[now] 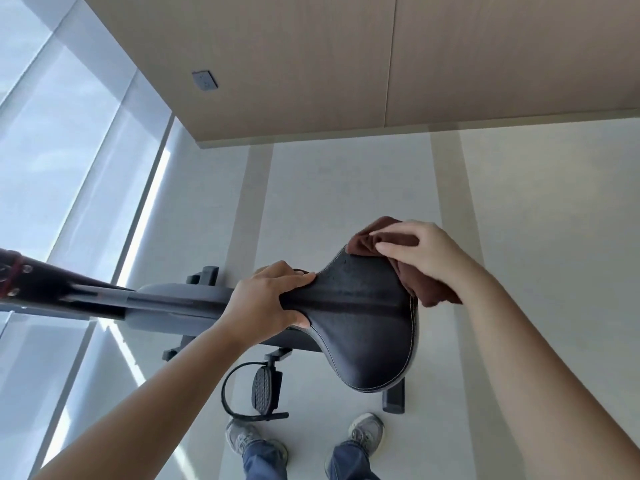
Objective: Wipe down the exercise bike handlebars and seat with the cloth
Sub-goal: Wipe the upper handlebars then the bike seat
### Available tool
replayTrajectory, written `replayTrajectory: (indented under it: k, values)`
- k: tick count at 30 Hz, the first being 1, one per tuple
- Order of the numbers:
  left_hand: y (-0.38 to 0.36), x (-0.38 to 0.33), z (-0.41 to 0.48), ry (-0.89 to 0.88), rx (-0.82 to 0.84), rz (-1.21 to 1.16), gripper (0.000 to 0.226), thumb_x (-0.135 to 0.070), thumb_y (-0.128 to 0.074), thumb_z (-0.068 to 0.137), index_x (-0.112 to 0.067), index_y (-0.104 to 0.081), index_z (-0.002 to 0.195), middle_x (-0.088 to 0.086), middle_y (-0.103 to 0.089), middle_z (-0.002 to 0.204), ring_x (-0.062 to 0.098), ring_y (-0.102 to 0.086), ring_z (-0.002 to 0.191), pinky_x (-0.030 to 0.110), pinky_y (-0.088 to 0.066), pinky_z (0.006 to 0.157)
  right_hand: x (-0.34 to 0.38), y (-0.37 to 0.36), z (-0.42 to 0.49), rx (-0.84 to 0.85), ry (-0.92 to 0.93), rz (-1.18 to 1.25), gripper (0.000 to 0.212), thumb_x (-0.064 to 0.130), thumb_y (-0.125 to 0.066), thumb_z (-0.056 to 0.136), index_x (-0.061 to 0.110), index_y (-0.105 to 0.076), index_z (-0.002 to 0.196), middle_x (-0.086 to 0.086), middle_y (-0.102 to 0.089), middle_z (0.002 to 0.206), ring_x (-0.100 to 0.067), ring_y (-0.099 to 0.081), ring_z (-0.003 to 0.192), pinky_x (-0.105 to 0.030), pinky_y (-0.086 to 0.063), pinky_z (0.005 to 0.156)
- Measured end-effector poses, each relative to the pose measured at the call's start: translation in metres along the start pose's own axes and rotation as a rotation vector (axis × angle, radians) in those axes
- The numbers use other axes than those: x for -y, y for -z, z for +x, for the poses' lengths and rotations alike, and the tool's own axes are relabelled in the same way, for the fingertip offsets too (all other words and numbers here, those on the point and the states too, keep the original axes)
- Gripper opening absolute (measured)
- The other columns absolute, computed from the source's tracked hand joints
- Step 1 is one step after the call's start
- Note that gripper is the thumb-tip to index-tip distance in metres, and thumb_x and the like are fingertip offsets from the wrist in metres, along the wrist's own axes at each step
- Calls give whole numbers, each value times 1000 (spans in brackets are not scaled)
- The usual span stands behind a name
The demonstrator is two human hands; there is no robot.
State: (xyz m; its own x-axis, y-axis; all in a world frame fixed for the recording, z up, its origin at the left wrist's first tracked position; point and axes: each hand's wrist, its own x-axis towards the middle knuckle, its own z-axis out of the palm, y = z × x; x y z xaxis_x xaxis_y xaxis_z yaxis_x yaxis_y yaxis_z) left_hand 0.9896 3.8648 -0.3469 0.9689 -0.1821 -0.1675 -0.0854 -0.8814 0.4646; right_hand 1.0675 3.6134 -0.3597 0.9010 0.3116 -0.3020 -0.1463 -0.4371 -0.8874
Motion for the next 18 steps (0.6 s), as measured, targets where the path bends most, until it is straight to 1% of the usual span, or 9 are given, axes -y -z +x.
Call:
replayTrajectory:
  k: [2, 4, 6, 8, 10, 11, 13, 16, 18]
  values:
    - [0, 0, 0, 9, -3, -7, 64, -26, -86, 53, -28, -63, 113, -14, -56, 94, 15, -55, 95, 27, -41, 84, 13, 6, 23, 132, -107, -37, 21, 34, -71, 76, 33, -67, 96, 11, -67, 92, -5, -61, 87, -20, -43, 72]
    - [0, 0, 1, 14, 12, -14, 64, -27, -86, 53, -28, -63, 113, -12, -58, 95, 14, -55, 95, 27, -41, 85, 15, 5, 24, 119, -153, 18, 20, 33, -71, 76, 31, -66, 95, 11, -67, 90, -6, -62, 85, -20, -44, 71]
    - [-1, 1, 1, 16, 14, -12, 65, -29, -86, 52, -30, -63, 113, -16, -55, 93, 10, -53, 93, 21, -37, 82, 2, -3, 4, -58, -129, 183, 14, 29, -68, 79, 31, -66, 93, 9, -68, 93, -8, -63, 90, -23, -45, 78]
    - [-2, 3, 1, 10, 6, -11, 65, -30, -86, 51, -31, -63, 112, -20, -52, 91, 6, -52, 91, 17, -35, 79, -17, -25, -35, -345, -68, 298, 16, 25, -66, 81, 35, -66, 92, 9, -66, 99, -5, -61, 96, -19, -44, 85]
    - [-2, 6, 2, -6, -8, -24, 65, -29, -86, 50, -31, -64, 110, -19, -53, 90, 7, -53, 89, 18, -36, 78, -26, -55, -74, -576, 16, 212, 25, 23, -65, 81, 43, -64, 94, 15, -60, 103, 8, -55, 98, -4, -36, 84]
    - [-2, 6, 3, -15, -17, -28, 65, -28, -87, 49, -30, -64, 110, -18, -55, 89, 9, -53, 89, 19, -37, 78, -27, -65, -85, -618, 43, 152, 28, 22, -66, 80, 45, -64, 95, 18, -57, 104, 12, -52, 98, 1, -33, 82]
    - [-3, 8, 4, -32, -16, -13, 63, -28, -87, 50, -30, -65, 109, -14, -57, 89, 12, -54, 86, 20, -37, 75, -27, -65, -84, -603, 36, 132, 29, 21, -67, 79, 46, -64, 94, 18, -58, 104, 11, -52, 98, 2, -32, 82]
    - [-3, 10, 5, -42, -9, -12, 63, -29, -86, 51, -32, -64, 109, -15, -54, 86, 10, -51, 85, 17, -33, 68, -19, -41, -54, -469, -53, 222, 21, 22, -64, 82, 38, -67, 95, 11, -65, 103, -2, -58, 99, -15, -41, 89]
    - [-5, 11, 4, -49, -13, -23, 63, -29, -85, 52, -32, -63, 110, -16, -53, 87, 8, -49, 85, 14, -31, 66, -16, -33, -43, -441, -105, 277, 16, 24, -63, 83, 32, -67, 96, 9, -68, 100, -8, -61, 99, -21, -44, 86]
